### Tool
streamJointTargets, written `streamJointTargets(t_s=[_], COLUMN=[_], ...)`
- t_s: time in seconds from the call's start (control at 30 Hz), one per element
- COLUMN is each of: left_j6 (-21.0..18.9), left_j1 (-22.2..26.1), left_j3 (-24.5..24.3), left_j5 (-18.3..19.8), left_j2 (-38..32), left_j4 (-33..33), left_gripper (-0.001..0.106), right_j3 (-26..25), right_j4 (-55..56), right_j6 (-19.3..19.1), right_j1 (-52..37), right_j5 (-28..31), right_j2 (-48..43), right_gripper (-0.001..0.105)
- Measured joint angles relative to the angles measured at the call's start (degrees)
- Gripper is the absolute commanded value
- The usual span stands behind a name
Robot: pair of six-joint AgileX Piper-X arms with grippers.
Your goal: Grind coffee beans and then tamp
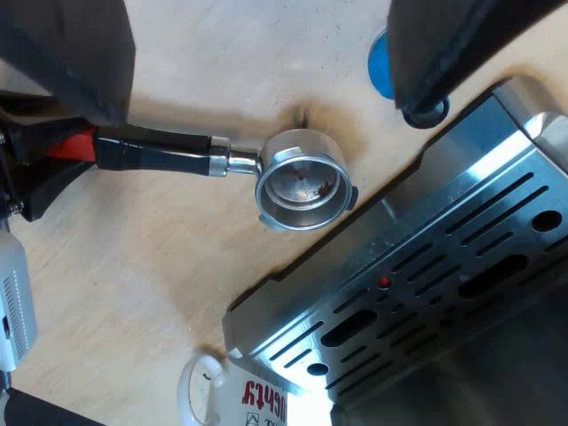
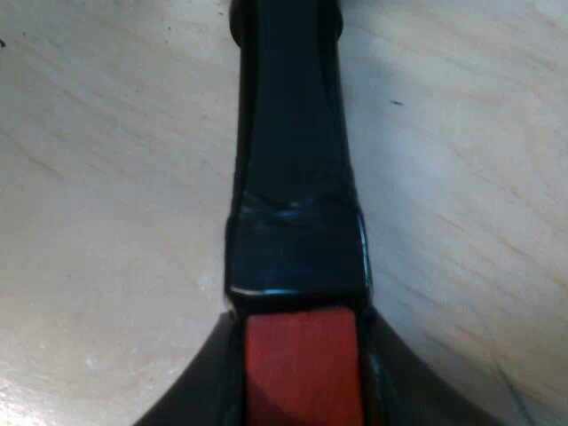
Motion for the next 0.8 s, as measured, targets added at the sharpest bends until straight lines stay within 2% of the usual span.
streamJointTargets(t_s=[0.57,0.63,0.7,0.73,0.8], left_j6=[0.00,0.00,0.00,0.00,0.00], left_j1=[0.00,0.00,0.00,0.00,0.00], left_j3=[0.00,0.00,0.00,0.00,0.00], left_j5=[0.00,0.00,0.00,0.00,0.00], left_j2=[0.00,0.00,0.00,0.00,0.00], left_j4=[0.14,0.14,0.14,0.14,0.14], left_gripper=[0.062,0.062,0.062,0.062,0.062], right_j3=[0.00,0.00,0.00,0.00,0.00], right_j4=[-1.05,-1.05,-1.17,-1.17,-1.17], right_j6=[0.00,0.00,0.00,0.20,0.21], right_j1=[0.01,0.01,0.01,0.01,0.01], right_j5=[-0.68,-0.83,-0.83,-0.83,-1.77], right_j2=[2.11,2.11,2.11,2.11,2.11], right_gripper=[0.002,0.010,0.028,0.031,0.044])
